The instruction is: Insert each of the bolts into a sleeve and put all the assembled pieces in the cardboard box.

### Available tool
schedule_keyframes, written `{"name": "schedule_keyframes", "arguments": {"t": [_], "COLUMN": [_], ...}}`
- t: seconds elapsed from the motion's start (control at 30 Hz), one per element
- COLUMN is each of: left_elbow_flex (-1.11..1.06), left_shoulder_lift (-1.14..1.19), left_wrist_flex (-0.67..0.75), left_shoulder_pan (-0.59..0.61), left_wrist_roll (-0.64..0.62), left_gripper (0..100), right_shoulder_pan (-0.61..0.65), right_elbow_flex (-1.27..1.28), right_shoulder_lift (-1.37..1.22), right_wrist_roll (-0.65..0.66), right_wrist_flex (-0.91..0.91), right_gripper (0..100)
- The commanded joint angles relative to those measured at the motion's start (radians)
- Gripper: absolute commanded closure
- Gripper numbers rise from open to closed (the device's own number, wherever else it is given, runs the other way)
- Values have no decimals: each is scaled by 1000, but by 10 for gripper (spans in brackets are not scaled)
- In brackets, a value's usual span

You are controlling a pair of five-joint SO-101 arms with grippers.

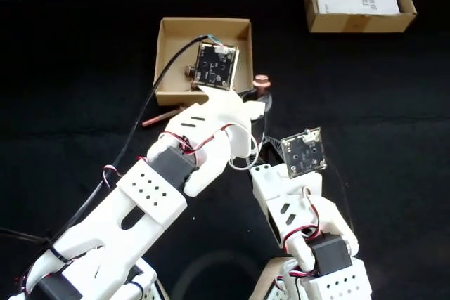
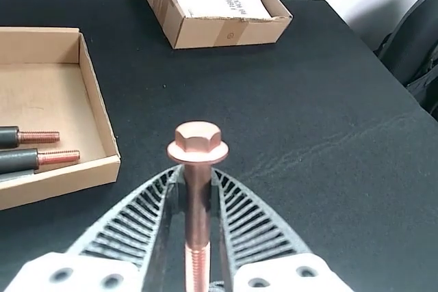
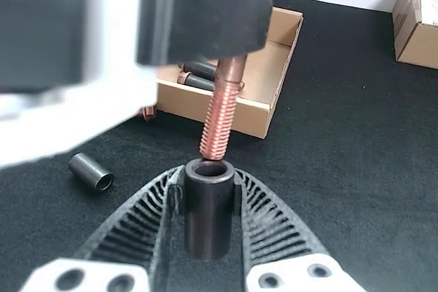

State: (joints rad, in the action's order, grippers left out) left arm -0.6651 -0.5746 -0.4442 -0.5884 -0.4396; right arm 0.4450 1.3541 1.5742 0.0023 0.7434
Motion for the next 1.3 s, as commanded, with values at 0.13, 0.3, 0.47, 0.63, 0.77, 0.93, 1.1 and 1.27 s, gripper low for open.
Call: {"name": "schedule_keyframes", "arguments": {"t": [0.13,0.3,0.47,0.63,0.77,0.93,1.1,1.27], "left_elbow_flex": [33,82,108,102,102,54,10,16], "left_shoulder_lift": [-41,-41,-42,-77,-87,-87,-82,-79], "left_wrist_flex": [12,-20,-48,-69,-100,-97,-29,14], "left_shoulder_pan": [-15,-15,-12,-16,-15,-18,-27,-31], "left_wrist_roll": [-9,-9,-9,-9,-9,-97,-133,-135], "left_gripper": [991,991,991,991,991,991,991,991], "right_shoulder_pan": [1,1,1,1,1,1,1,1], "right_elbow_flex": [-15,-10,-7,-7,-16,-13,-10,-7], "right_shoulder_lift": [5,5,5,5,5,5,5,5], "right_wrist_roll": [-8,-8,-8,-8,-8,-8,-8,-9], "right_wrist_flex": [-24,-24,-24,-24,-24,-24,-24,-24], "right_gripper": [991,991,991,991,991,991,991,991]}}
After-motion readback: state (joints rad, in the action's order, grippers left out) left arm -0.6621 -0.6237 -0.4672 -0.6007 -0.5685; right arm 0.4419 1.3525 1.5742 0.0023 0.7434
